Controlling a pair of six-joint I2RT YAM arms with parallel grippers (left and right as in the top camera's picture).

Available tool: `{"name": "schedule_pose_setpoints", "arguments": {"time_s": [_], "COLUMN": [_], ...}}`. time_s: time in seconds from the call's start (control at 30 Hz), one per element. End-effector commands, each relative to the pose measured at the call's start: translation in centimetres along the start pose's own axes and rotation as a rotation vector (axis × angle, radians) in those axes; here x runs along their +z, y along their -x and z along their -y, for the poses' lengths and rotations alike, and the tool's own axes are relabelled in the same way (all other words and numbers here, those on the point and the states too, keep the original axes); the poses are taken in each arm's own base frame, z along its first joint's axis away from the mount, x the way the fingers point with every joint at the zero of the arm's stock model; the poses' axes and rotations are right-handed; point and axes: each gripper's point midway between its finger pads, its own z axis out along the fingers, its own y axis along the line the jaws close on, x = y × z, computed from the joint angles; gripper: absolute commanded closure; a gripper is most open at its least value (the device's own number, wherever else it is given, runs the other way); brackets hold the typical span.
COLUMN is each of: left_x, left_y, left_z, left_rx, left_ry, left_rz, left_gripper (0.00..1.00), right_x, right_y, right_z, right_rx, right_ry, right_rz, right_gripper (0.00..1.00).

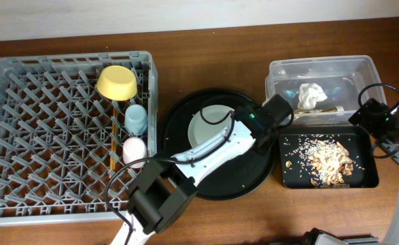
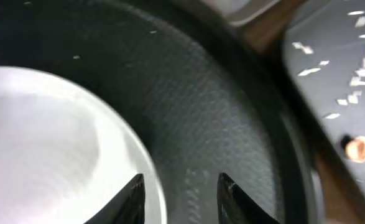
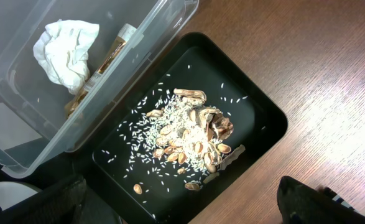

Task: Sort waste into correct bins and load items into the dishwasher rack
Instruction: 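Grasp the rim of the white plate with the left gripper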

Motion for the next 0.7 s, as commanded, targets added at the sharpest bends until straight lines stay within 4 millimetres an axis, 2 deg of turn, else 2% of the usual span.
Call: {"name": "schedule_pose_setpoints", "arguments": {"time_s": [0.0, 0.13, 0.33, 0.47, 0.63, 0.67], "left_x": [-0.9, -0.4, 1.6, 2.5, 3.0, 3.0], "left_y": [0.3, -0.5, -2.5, -3.4, -4.0, -4.0], "left_z": [-1.8, -2.0, -2.2, -2.4, -2.5, -2.4], "left_rx": [-0.023, -0.025, -0.023, -0.044, -0.042, -0.041], "left_ry": [0.080, 0.085, 0.091, 0.092, 0.095, 0.095], "left_rz": [0.030, 0.010, -0.020, -0.028, -0.038, -0.038], "left_gripper": [0.64, 0.64, 0.64, 0.71, 0.73, 0.77], "right_x": [-0.3, -0.3, -0.3, -0.3, -0.3, -0.3], "right_y": [0.4, 0.4, 0.4, 0.4, 0.4, 0.4], "right_z": [0.3, 0.3, 0.3, 0.3, 0.3, 0.3], "right_rx": [0.007, 0.007, 0.008, 0.007, 0.007, 0.007], "right_ry": [-0.009, -0.009, -0.009, -0.009, -0.009, -0.009], "right_rz": [0.016, 0.016, 0.016, 0.016, 0.016, 0.016], "right_gripper": [0.01, 0.01, 0.01, 0.01, 0.01, 0.01]}}
